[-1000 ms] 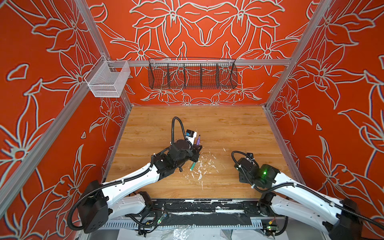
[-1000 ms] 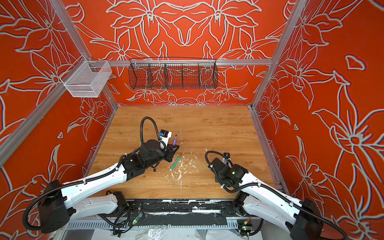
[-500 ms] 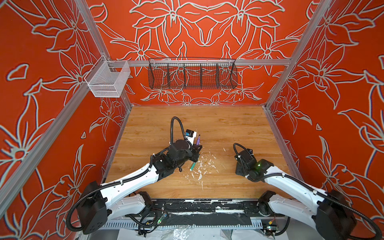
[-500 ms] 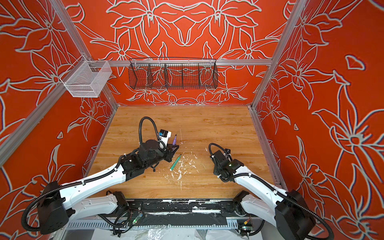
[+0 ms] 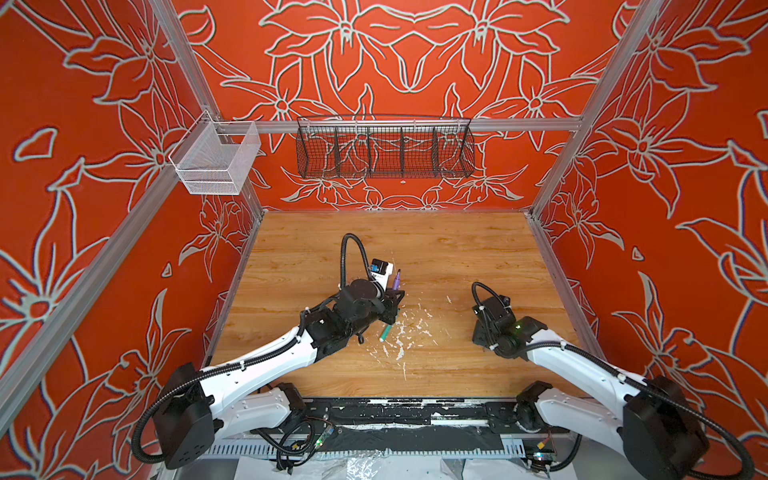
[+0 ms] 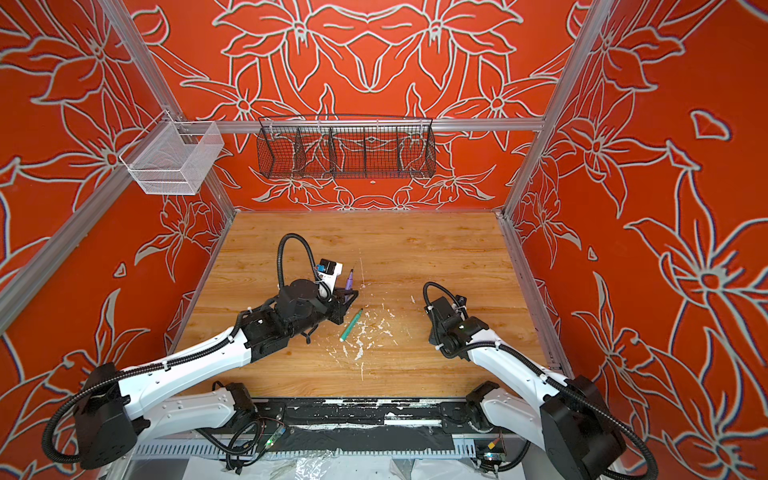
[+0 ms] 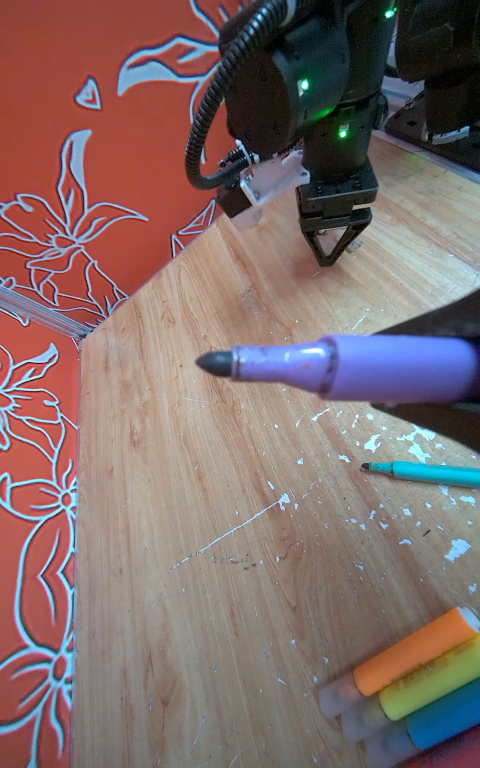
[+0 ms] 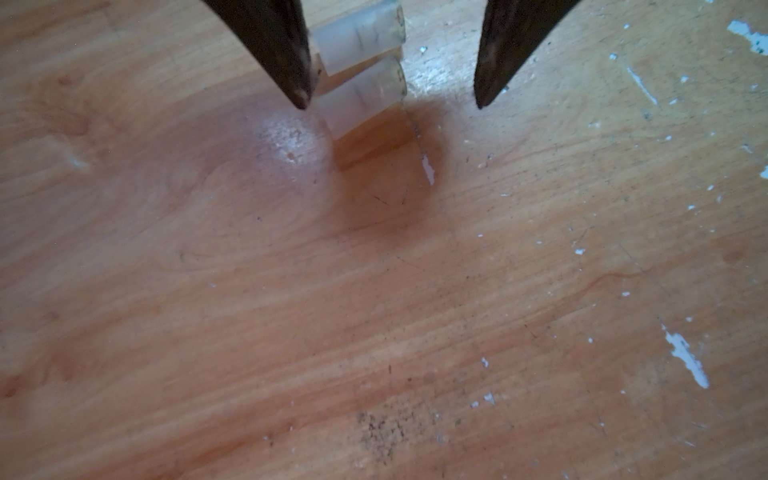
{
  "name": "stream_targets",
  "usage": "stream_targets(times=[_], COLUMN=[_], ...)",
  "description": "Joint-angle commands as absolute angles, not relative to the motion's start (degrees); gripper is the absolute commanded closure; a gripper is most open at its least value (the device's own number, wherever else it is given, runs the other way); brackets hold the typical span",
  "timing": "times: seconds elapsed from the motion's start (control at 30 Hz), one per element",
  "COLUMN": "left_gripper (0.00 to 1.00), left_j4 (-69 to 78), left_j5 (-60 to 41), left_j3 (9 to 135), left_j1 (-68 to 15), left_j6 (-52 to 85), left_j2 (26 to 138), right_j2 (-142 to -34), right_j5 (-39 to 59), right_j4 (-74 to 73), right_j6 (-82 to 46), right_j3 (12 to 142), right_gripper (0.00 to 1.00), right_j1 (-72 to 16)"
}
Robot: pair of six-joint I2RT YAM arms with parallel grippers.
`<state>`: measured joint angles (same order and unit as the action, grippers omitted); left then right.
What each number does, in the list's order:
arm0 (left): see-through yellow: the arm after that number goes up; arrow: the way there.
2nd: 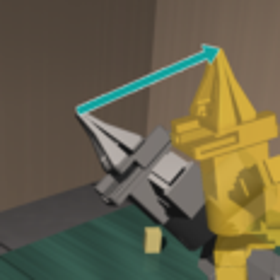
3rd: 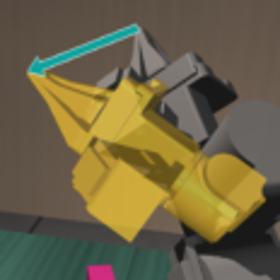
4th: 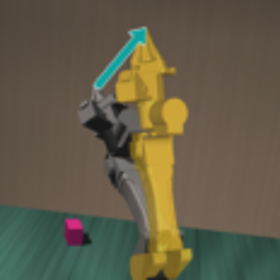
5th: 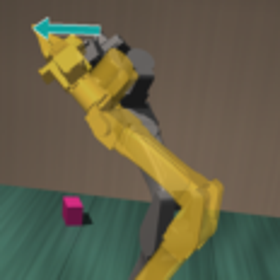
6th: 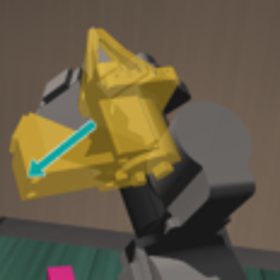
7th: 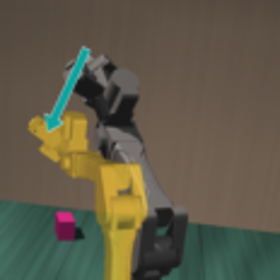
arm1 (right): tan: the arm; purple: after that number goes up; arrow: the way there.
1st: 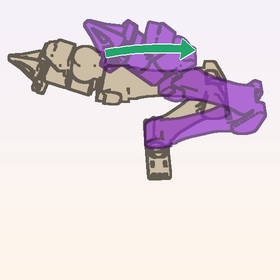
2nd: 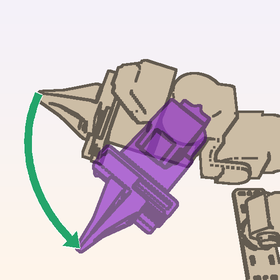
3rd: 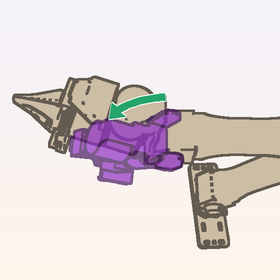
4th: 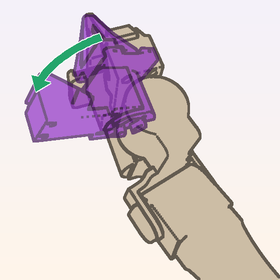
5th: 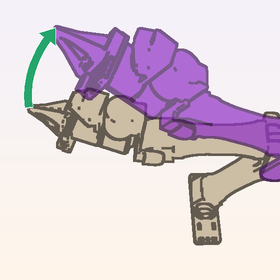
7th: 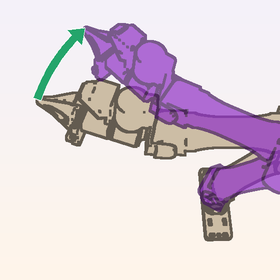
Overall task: Insert the pens into the pen caps
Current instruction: 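Lower the right gripper and grasp a translucent cap on the table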
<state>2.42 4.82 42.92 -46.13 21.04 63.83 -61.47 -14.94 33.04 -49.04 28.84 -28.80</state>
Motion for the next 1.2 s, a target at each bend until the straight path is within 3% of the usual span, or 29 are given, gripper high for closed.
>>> stream_targets(times=[0.0, 0.3, 0.57, 0.77, 1.0, 1.17], left_gripper=[1.0, 1.0, 1.0, 1.0, 1.0, 1.0], left_j4=[2.9, 2.9, 2.93, 3.06, 2.99, 2.99], left_j5=[4.39, 4.15, 4.22, 4.26, 4.22, 4.22], left_j3=[42.01, 41.93, 42.01, 42.01, 42.01, 42.01], left_j1=[-46.04, -46.05, -46.05, -46.05, -46.08, -46.05], left_j6=[21.45, 21.58, 21.44, 21.33, 21.32, 21.34], left_j2=[62.52, 62.39, 62.52, 62.58, 62.52, 62.49], right_j2=[-61.94, -66.2, -70.35, -70.76, -70.68, -70.66], right_j5=[-15.75, -13.79, -10.93, -13.06, -11.44, -9.98], right_j4=[32.91, 30.07, 29.16, 29.83, 28.41, 27.61], right_j6=[-51.27, -51.05, -49.3, -49.18, -48.91, -48.95], right_j3=[27.59, 27.66, 30.53, 30.24, 29.81, 29.57], right_gripper=[0.36, 0.37, 0.52, 0.56, 0.7, 0.73], right_j1=[-28.38, -28.37, -28.74, -28.98, -29.09, -29.13])
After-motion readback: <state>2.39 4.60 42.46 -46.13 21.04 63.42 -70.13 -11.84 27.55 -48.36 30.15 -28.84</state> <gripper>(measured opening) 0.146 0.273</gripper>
